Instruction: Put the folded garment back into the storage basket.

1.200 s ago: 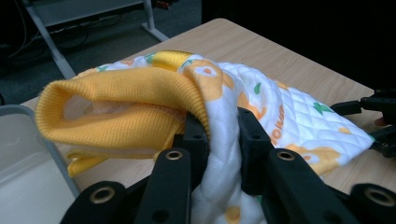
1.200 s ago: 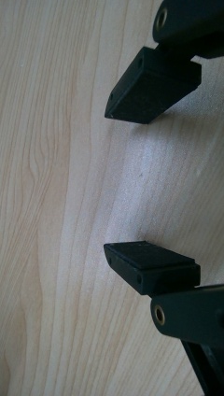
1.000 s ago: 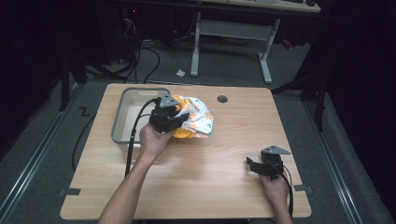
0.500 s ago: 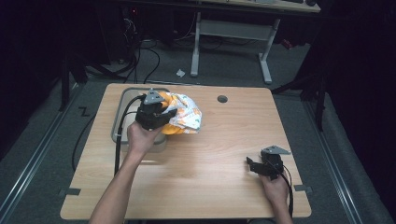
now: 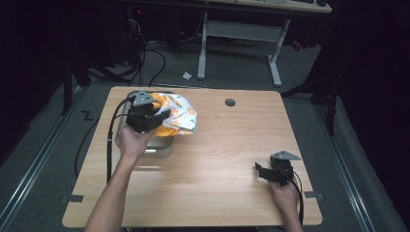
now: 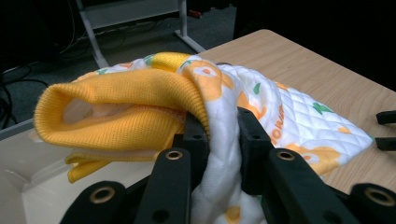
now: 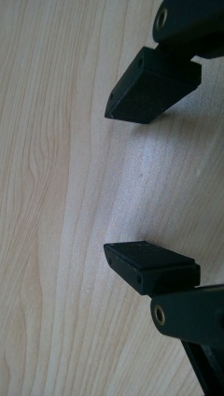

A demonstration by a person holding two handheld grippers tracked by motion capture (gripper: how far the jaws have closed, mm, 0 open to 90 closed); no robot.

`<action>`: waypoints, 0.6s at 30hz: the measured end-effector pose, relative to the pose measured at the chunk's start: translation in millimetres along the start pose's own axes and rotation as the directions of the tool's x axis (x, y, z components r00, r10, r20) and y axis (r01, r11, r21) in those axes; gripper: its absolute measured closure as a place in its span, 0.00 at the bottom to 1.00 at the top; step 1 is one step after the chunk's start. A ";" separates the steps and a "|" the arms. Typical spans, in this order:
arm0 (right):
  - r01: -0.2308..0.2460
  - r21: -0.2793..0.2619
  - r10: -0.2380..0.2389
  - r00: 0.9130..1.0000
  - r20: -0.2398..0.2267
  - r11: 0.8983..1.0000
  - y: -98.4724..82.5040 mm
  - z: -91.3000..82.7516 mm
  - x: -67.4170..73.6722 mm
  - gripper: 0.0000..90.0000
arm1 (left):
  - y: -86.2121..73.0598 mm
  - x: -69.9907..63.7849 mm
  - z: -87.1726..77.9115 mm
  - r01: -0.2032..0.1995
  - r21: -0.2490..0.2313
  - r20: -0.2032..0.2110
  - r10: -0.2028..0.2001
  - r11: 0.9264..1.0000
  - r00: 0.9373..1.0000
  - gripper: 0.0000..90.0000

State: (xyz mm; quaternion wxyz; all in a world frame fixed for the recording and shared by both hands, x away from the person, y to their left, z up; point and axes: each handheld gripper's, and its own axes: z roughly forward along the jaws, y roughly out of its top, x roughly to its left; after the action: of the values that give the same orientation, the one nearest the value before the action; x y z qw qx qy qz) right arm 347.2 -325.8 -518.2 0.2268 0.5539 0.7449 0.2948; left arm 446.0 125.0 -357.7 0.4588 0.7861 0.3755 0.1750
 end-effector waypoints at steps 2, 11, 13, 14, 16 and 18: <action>0.000 0.000 0.000 1.000 -0.001 1.000 0.0 0.0 0.1 0.34 | -1.3 3.4 -1.7 0.002 0.001 -0.005 -0.002 1.000 1.000 0.86; 0.001 -0.001 -0.001 1.000 -0.001 1.000 0.0 0.1 0.0 0.34 | -9.0 17.9 -4.9 0.017 0.012 -0.024 -0.017 1.000 1.000 0.85; 0.000 0.000 0.000 1.000 0.000 1.000 0.0 0.0 0.0 0.34 | -10.7 20.5 -4.7 0.008 0.022 -0.045 -0.007 1.000 0.999 0.85; 0.002 -0.001 -0.002 1.000 0.000 1.000 0.0 0.0 -0.1 0.34 | -11.1 20.6 -4.3 -0.008 0.034 -0.067 0.010 0.999 0.998 0.85; 0.002 -0.001 -0.002 1.000 0.000 1.000 0.0 0.1 0.0 0.34 | -12.2 22.0 -3.8 -0.010 0.040 -0.071 0.013 0.999 0.997 0.85; 0.002 -0.001 -0.002 1.000 0.000 1.000 0.0 0.1 0.0 0.34 | -12.7 23.1 -3.8 -0.009 0.041 -0.070 0.012 0.999 0.997 0.85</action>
State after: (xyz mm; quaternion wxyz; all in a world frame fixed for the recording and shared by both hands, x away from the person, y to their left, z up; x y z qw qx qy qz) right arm 347.3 -325.8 -518.3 0.2270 0.5532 0.7452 0.2950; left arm 453.4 148.4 -368.2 0.4281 0.7906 0.3908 0.1974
